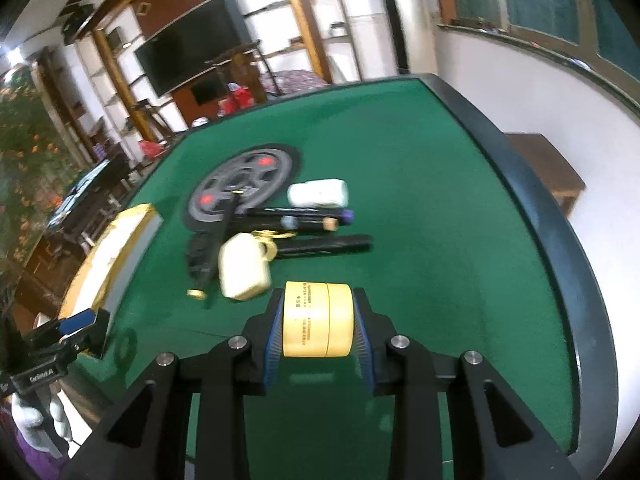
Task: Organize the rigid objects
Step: 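Carry the black tape with the left tool while the right tool carries the yellow tape to the tray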
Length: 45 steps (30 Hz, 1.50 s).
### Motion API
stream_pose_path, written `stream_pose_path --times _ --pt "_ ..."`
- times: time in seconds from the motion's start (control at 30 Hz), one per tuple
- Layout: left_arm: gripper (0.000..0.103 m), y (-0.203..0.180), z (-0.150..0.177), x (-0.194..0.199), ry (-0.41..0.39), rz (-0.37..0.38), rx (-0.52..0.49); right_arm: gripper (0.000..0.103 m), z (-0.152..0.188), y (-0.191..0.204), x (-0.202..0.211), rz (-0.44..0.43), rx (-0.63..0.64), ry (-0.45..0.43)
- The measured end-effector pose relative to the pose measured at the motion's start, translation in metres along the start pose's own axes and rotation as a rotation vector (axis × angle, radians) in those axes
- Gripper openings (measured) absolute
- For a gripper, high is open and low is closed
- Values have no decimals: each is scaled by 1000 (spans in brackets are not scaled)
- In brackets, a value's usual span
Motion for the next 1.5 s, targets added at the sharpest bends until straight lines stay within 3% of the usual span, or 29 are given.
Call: stream_pose_path --times 0.1,0.4,0.53,0.67,1.07,1.5 --pt "64 25 -3 15 -17 -10 40 31 -5 28 4 -43 45 -8" --pt "64 115 -8 38 -34 -207 156 31 -20 113 -7 -149 184 6" --pt "64 148 -12 36 -20 -302 169 31 -25 147 -14 -192 233 26" --pt "64 173 -17 18 17 -352 186 31 -33 186 -27 -250 274 53" --pt "64 195 -39 -28 105 -322 177 31 -48 289 -96 -364 329 184" --pt "64 212 -67 -50 95 -278 225 31 -50 319 -152 -386 287 299"
Point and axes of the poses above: each gripper's, at about its wrist camera, not at the fingertips, and x roughly against the way its jaws point, y to its left, z to its underside, the point moved 1 cm from there along -x, roughly the way its jaws point, and after that the axes turned 7 degrees about y, right-handed, at the moved point
